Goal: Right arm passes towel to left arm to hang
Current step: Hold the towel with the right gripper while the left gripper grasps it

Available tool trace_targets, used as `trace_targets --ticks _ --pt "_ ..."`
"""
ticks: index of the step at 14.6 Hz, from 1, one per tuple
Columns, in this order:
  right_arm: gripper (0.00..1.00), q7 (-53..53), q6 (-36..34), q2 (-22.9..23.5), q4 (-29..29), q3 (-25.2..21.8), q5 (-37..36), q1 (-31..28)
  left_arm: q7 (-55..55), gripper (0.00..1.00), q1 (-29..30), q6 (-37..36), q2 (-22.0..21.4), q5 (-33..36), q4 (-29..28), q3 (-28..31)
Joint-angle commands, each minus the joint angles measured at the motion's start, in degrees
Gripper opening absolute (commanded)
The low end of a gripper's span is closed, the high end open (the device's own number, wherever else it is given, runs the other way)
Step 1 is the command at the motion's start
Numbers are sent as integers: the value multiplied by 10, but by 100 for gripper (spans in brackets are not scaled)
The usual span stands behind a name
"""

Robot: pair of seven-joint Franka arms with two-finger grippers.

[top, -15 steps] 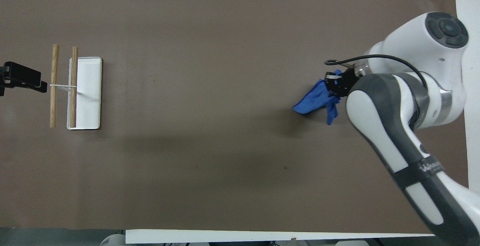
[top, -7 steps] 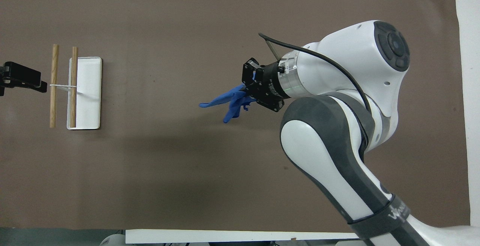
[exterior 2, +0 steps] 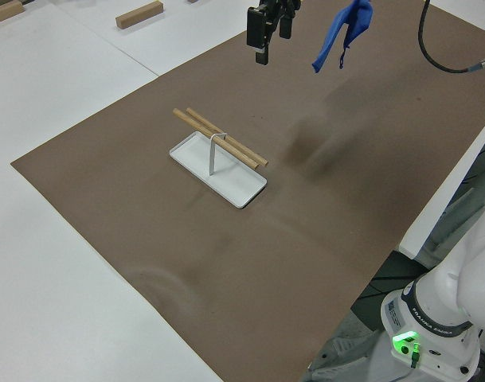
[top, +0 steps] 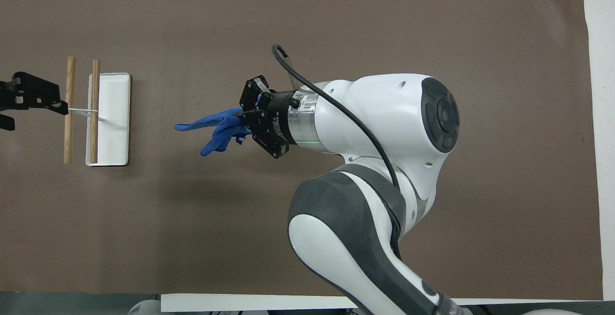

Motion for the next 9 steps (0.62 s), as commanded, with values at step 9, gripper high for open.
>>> trace_targets --ticks 9 --pt "0 25 5 12 8 7 9 -5 -674 100 -92 197 -122 -94 -247 -3"
